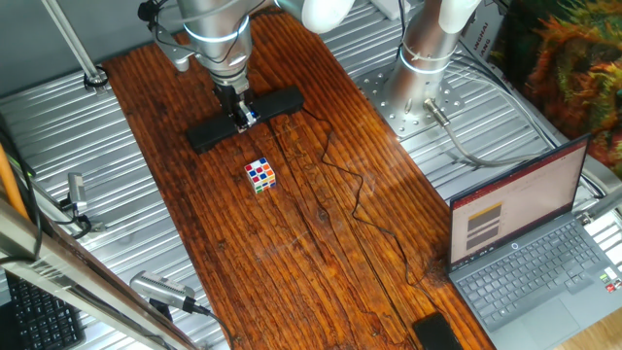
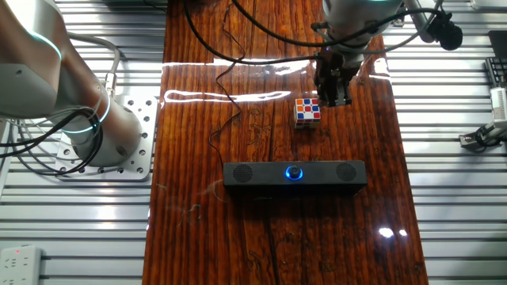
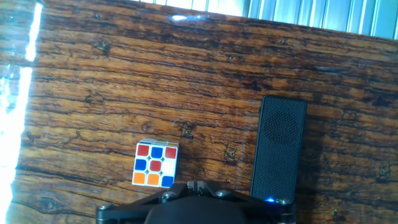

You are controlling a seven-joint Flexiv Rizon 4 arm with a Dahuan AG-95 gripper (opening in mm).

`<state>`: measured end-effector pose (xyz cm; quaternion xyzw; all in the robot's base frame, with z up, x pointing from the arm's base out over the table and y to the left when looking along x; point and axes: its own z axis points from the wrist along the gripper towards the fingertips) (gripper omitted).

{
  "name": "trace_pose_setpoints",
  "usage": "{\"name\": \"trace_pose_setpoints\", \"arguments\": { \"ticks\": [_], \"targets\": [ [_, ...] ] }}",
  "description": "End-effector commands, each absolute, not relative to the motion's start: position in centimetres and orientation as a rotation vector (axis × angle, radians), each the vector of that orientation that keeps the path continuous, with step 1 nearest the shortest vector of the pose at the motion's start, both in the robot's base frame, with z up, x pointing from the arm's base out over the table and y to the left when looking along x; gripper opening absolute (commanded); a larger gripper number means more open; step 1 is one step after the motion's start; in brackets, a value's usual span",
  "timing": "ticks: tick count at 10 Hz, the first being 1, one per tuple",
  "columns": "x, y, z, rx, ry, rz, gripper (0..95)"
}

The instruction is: Turn the knob to increase the volume of the speaker

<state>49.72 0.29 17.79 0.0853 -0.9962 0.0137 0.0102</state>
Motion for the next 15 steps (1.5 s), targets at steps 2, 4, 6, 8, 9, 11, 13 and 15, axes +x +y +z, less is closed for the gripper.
{"name": "trace_pose_setpoints", "arguments": {
  "ticks": [2,4,6,8,9,11,13,15],
  "targets": [
    [49.6,0.4,18.0,0.266,-3.120,0.041,0.0],
    [49.4,0.7,18.3,0.246,-3.115,0.033,0.0],
    [49.3,0.7,18.4,0.236,-3.107,0.038,0.0],
    [49.0,0.7,18.7,0.228,-3.111,0.043,0.0],
    [48.8,0.4,19.0,0.240,-3.101,0.038,0.0],
    [48.6,0.2,19.2,0.277,-3.081,0.039,0.0],
    [49.0,0.6,19.1,0.289,-3.086,0.038,0.0],
    [48.8,0.6,19.0,0.300,-3.085,0.057,0.0]
  ]
}}
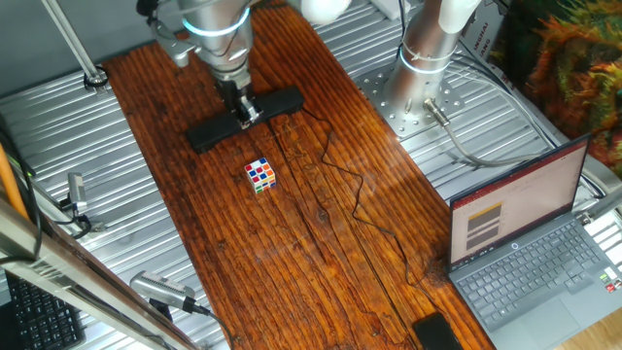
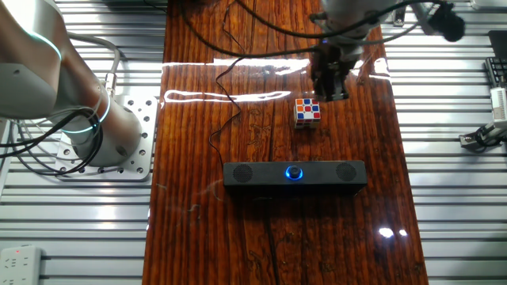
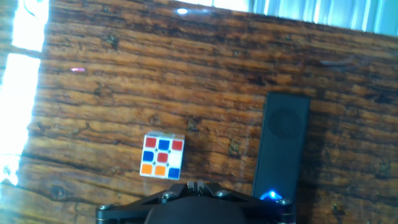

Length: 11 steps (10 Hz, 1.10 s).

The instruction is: Turn the knob to increase the volume of the speaker

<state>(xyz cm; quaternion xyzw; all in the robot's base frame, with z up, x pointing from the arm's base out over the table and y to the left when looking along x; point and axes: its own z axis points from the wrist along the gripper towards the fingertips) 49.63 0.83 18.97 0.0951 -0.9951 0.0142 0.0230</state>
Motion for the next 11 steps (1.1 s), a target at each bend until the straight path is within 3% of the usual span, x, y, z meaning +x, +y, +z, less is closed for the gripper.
{"name": "trace_pose_setpoints", "arguments": {
  "ticks": [1,7,11],
  "targets": [
    [48.5,0.4,18.9,0.304,-3.085,0.068,0.0],
    [46.5,-1.5,18.7,0.297,-3.081,0.078,0.0],
    [43.3,-4.5,16.3,0.351,-3.091,0.076,0.0]
  ]
}}
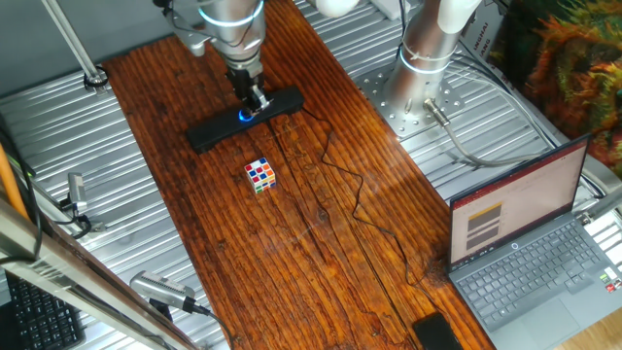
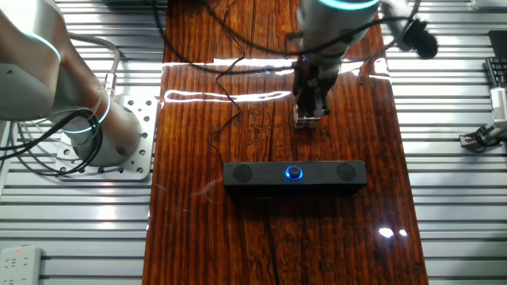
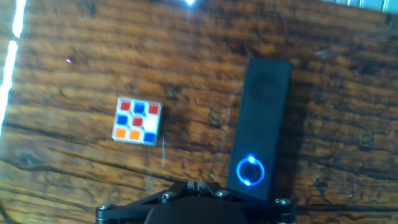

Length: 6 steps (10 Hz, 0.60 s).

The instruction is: Turn the knob to increase the volume of the speaker

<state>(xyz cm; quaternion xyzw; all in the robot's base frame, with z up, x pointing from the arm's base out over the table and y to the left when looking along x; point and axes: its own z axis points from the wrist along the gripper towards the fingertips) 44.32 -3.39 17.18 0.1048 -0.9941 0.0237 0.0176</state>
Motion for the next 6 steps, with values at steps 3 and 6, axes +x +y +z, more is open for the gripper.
{"name": "trace_pose_setpoints", "arguments": {
  "ticks": [3,6],
  "targets": [
    [42.6,-6.6,15.4,0.400,-3.091,0.070,0.0],
    [43.0,-7.5,14.2,0.408,-3.106,0.081,0.0]
  ]
}}
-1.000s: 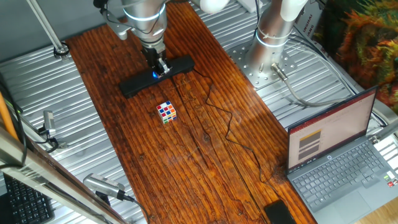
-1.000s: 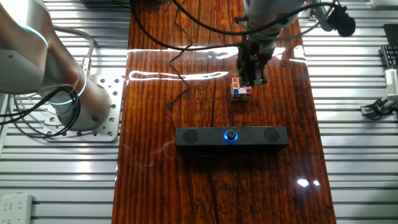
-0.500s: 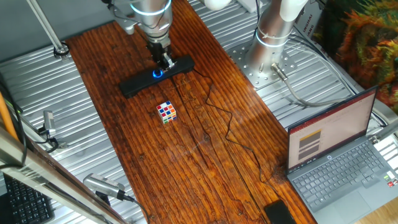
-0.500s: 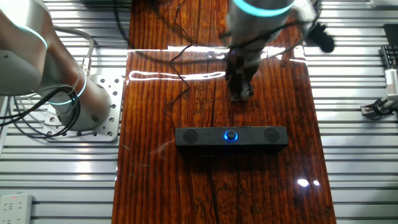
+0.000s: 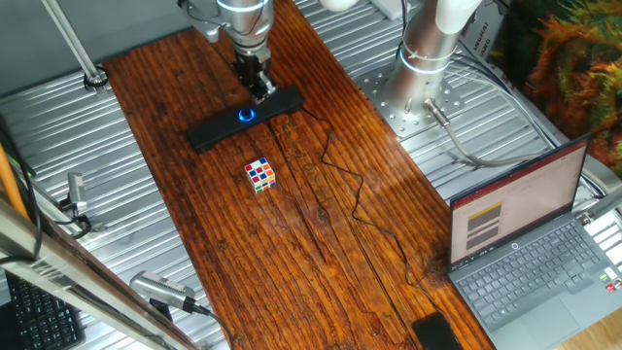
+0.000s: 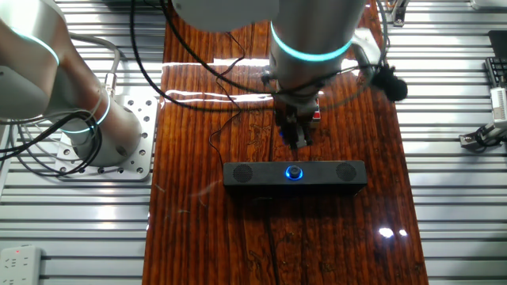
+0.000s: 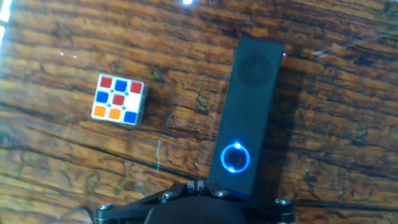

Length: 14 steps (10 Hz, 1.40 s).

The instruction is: Turn the knob to increase the volume of the speaker

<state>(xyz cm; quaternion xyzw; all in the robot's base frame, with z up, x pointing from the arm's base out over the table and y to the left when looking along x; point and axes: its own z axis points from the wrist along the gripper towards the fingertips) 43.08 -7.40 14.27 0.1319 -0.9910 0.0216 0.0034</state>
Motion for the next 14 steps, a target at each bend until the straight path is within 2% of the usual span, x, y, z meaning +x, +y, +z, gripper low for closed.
{"name": "trace_pose_setpoints", "arguments": {
  "ticks": [1,5,14],
  "targets": [
    [43.1,-7.7,13.9,0.411,-3.108,0.091,0.0],
    [43.6,-8.3,12.5,0.409,-3.106,0.180,0.0],
    [44.1,-9.5,11.2,0.413,-3.118,0.230,0.0]
  ]
}}
